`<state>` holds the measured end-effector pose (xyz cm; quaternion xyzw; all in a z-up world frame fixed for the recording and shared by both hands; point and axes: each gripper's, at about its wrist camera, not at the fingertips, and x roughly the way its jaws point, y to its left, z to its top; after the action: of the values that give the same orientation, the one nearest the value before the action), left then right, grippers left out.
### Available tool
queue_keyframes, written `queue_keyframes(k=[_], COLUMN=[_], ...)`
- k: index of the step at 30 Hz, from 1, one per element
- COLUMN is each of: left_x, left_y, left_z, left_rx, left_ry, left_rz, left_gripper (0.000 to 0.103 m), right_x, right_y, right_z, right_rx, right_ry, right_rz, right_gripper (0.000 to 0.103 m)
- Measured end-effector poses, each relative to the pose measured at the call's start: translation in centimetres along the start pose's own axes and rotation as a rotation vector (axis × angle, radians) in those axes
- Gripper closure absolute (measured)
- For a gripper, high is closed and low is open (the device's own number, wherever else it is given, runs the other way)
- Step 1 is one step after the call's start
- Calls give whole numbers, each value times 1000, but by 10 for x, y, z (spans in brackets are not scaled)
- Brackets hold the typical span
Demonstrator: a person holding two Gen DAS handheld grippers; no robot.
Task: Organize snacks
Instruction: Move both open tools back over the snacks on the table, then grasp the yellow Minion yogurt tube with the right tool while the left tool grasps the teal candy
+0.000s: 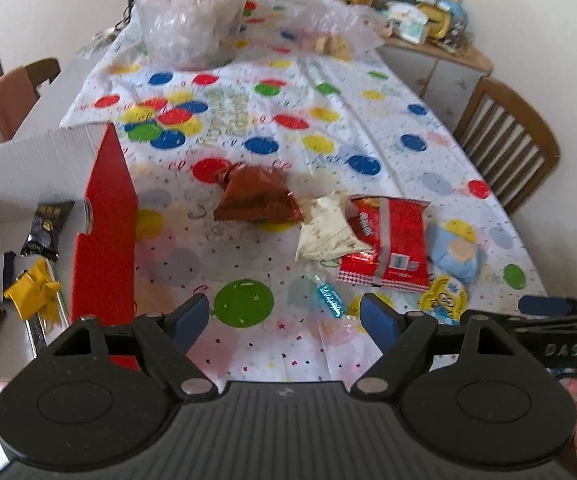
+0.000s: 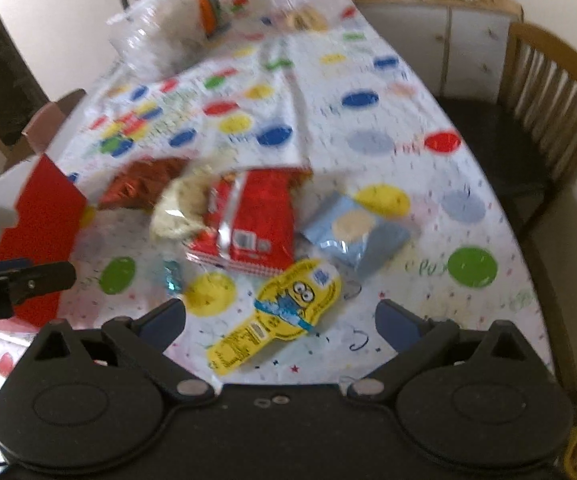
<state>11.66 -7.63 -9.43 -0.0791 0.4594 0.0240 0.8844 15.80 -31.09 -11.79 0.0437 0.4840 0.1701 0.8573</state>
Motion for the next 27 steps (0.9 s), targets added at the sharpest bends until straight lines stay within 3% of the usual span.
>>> queue_keyframes(k=[5, 13, 22, 27], left_x=[18, 41, 63, 77], left_y=[-2, 4, 5, -2], left_z=[6, 15, 27, 33], left_rx=[-39, -107, -161, -176], left_ry=[54, 136, 207, 246], left_rz=[16, 22, 12, -7], left_gripper=[20, 20, 20, 20], right_x=[33, 62, 68, 63], right_y=[0, 15, 26, 18], right_z=[3, 3, 5, 5], right_rx=[61, 52, -2, -20], right_ry=[75, 127, 147, 138], right_rz=[-44, -95, -126, -119], right_gripper=[7, 11, 27, 49])
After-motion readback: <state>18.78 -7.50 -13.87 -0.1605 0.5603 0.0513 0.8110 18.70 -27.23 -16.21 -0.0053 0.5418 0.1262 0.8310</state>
